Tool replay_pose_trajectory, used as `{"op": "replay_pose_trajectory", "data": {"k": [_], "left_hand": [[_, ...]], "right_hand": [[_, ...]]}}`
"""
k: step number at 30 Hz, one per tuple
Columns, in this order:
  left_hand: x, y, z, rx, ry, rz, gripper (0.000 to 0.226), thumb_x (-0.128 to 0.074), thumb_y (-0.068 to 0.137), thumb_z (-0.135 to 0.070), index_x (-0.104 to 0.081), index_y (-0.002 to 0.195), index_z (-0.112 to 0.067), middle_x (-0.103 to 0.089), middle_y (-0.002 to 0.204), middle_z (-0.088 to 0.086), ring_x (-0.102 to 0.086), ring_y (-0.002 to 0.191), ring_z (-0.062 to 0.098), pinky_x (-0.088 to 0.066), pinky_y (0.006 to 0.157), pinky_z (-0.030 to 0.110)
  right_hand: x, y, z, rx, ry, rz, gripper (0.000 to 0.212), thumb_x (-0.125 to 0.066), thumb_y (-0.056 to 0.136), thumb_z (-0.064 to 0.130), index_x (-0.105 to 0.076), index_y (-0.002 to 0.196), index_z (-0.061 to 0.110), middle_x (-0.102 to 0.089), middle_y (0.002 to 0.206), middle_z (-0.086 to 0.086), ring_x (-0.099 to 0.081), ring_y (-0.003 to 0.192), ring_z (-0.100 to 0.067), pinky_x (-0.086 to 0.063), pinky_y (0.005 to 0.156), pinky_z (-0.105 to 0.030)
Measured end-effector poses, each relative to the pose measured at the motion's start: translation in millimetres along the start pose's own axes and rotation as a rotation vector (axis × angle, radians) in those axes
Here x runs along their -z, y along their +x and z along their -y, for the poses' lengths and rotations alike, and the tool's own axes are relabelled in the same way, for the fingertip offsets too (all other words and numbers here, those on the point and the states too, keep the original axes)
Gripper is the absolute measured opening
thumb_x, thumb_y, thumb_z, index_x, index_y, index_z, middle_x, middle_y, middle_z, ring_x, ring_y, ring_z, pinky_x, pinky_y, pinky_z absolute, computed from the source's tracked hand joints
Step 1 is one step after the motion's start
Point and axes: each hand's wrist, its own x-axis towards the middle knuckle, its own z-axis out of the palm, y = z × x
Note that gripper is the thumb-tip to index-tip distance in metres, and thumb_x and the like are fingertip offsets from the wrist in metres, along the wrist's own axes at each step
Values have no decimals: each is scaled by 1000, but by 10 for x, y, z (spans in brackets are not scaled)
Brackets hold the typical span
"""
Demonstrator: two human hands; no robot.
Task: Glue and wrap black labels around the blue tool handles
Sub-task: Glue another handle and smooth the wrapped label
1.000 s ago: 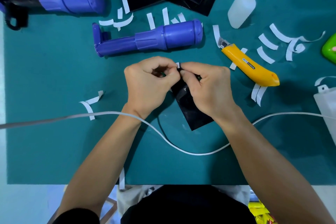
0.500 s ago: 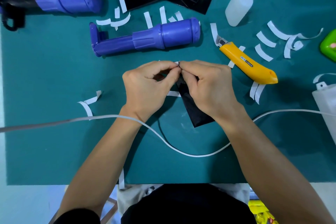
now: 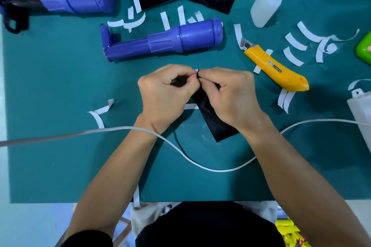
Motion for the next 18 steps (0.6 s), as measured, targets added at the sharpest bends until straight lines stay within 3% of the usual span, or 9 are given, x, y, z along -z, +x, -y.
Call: {"op": "replay_pose_trajectory", "data": {"k": [4,8,13,18], "left_hand": [[-7,29,-76,178,-160,45,26,-72,78,-13,-74,76,-39,-73,73,-17,-64,64,-1,-53,66,16],[-22,55,-99,261,-235,66,26,-71,77,-8,-74,75,-34,-73,71,-18,-63,63,-2,-52,66,14],[-9,58,-132,283,-323,97,17,-81,82,-16,-75,74,-29,-74,71,-13,-67,64,2,-53,65,17],[27,75,-107,285,-363,140,22,-86,83,-11,-77,78,-31,-77,76,-9,-71,70,7,-57,68,22]], "right_hand": [[-10,1,-14,-30,20,-9,20,-65,98,6,-70,78,3,-54,63,-11,-43,61,-28,-42,55,-41],[-12,4,-10,-94,82,-35,16,-65,97,9,-77,87,7,-61,67,-7,-49,62,-27,-43,57,-31],[8,-5,3,-82,88,-63,17,-64,99,6,-81,100,8,-77,82,-5,-67,70,-22,-53,63,-39],[21,-5,27,-83,79,-67,18,-64,100,5,-81,96,7,-72,75,-3,-61,65,-20,-50,59,-36]]}}
